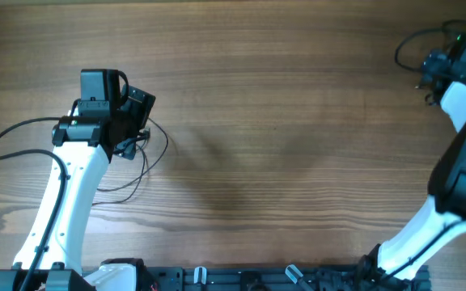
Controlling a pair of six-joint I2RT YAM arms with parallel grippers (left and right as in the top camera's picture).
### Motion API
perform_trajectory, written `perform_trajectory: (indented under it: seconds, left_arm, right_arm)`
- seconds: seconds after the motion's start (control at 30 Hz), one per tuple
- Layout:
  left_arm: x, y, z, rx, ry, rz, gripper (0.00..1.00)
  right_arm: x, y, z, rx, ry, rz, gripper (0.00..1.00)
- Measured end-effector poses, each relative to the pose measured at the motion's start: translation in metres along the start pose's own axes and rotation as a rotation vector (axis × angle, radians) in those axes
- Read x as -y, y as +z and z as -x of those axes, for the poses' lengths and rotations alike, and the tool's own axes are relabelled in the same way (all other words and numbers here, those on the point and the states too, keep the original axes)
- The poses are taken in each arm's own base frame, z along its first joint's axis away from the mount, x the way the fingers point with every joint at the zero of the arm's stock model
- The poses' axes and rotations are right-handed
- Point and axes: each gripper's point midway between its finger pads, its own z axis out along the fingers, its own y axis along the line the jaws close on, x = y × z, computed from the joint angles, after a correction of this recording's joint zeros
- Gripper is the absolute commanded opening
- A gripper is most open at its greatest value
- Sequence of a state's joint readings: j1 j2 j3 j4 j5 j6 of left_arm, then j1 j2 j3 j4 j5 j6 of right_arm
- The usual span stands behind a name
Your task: Untangle cables
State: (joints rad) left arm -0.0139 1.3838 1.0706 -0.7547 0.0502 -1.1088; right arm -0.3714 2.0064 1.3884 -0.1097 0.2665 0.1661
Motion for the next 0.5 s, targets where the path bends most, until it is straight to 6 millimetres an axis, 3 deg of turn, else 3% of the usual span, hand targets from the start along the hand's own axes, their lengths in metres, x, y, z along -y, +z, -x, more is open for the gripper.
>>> perform_trajectory:
  seconds: [0.07, 0.13, 0.17, 0.2, 0.33, 0.5]
  left_arm:
    - [0.0, 0.0, 0.0, 0.0, 0.0, 0.001, 1.0]
    - [0.0, 0.0, 0.0, 0.0, 0.0, 0.001, 1.0]
    - [0.0, 0.0, 0.0, 0.0, 0.0, 0.0, 1.0]
    - [0.0, 0.0, 0.0, 0.0, 0.0, 0.001, 1.0]
    - [0.0, 0.0, 0.0, -0.001, 0.0, 0.001, 1.0]
    - [0.0, 0.0, 0.0, 0.0, 0.0, 0.001, 1.0]
  right_arm:
    - [-0.023, -0.032, 0.016, 0.021, 0.027, 0.076, 1.0]
    - [-0.06, -0.064, 0.022, 0.008, 0.072, 0.184, 1.0]
    - [-0.083, -0.077, 0.007, -0.061, 0.106, 0.246, 1.0]
    - [-0.093, -0.081, -0.004, -0.107, 0.122, 0.272, 1.0]
    - [-0.141, -0.114, -0.085, -0.414, 0.148, 0.362, 1.0]
    - [-0.196, -0.161, -0.162, -0.587, 0.012, 0.466, 1.0]
